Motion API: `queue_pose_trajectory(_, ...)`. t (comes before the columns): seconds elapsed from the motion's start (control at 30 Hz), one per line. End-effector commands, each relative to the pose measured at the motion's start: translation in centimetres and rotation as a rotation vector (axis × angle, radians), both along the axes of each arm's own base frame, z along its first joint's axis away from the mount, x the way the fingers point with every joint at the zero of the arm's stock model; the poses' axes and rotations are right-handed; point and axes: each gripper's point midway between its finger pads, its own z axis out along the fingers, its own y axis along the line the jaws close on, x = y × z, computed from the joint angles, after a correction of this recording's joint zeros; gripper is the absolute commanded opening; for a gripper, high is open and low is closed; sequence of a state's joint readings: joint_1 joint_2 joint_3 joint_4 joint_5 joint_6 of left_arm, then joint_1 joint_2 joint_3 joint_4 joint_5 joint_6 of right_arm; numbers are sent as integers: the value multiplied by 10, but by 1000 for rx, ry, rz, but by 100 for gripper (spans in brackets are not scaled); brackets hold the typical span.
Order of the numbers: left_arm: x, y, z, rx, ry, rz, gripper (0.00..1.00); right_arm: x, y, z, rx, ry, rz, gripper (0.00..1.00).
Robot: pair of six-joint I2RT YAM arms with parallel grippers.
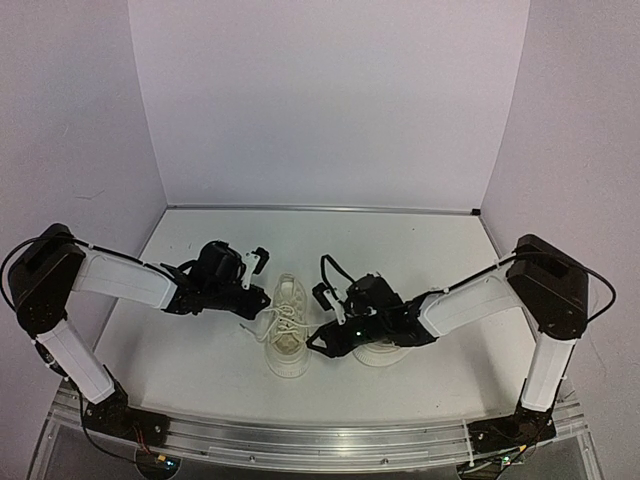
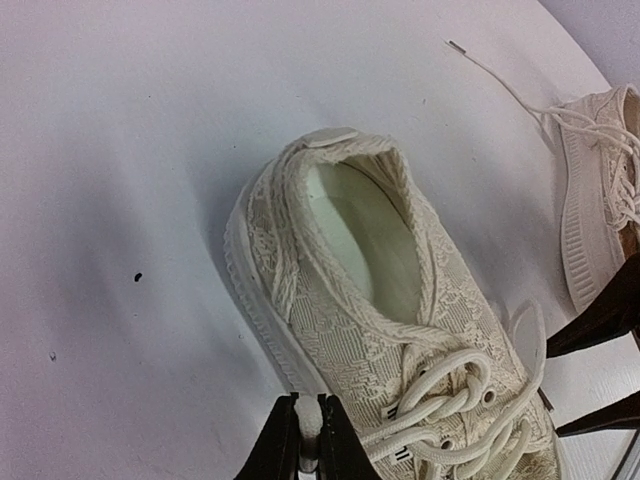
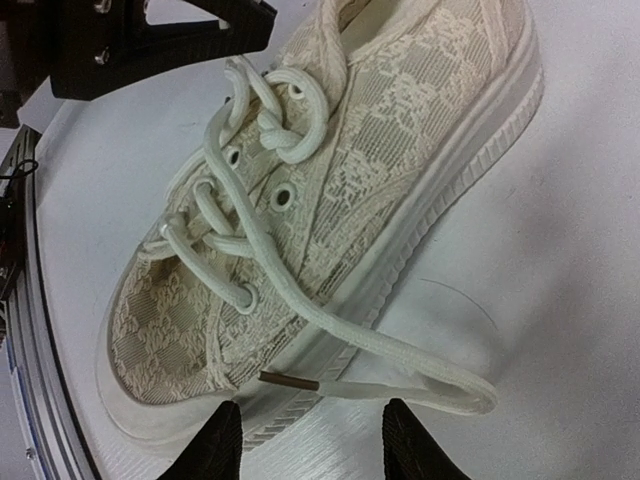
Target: Tie the shoes
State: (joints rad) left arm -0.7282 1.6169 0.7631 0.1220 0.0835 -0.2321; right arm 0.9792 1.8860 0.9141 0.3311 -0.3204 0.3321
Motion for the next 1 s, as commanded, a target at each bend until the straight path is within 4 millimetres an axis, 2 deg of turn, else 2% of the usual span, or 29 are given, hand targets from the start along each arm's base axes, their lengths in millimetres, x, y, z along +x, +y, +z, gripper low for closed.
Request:
queue_pose_trajectory(0.0,9,4,7,7,-22,15,9,-2,-4,24,14,-44,-28,45)
queue_pose_trajectory(0.1,10,3,6,7,-17,14,9,17,-34,19,-154,-118,-139,42)
queue_pose_trajectory(0.2,10,2,5,6,-13,13,9,22,-49,21,-226,-143,-177,41)
queue_pose_trajectory(0.33,11,-2,4,-2,-8,6,9,17,-38,29,-171,-117,-145,42)
queue_pose_trajectory(0.43,11,-3,5,-7,-5,2,9,22,-33,26,-171,-109,-163,41)
queue_pose_trajectory(0.5,11,-3,5,-9,-6,1,9,28,-29,24,-175,-105,-188,44)
queue_pose_trajectory(0.73,11,-3,5,-12,-4,1,8,52,-23,4,-252,-141,-265,49)
queue_pose_trajectory(0.87,11,-4,5,-13,-2,0,9,53,-19,-16,-321,-152,-247,50)
queue_pose_trajectory(0.97,12,-3,5,-9,-4,2,9,53,-27,-25,-376,-162,-255,50)
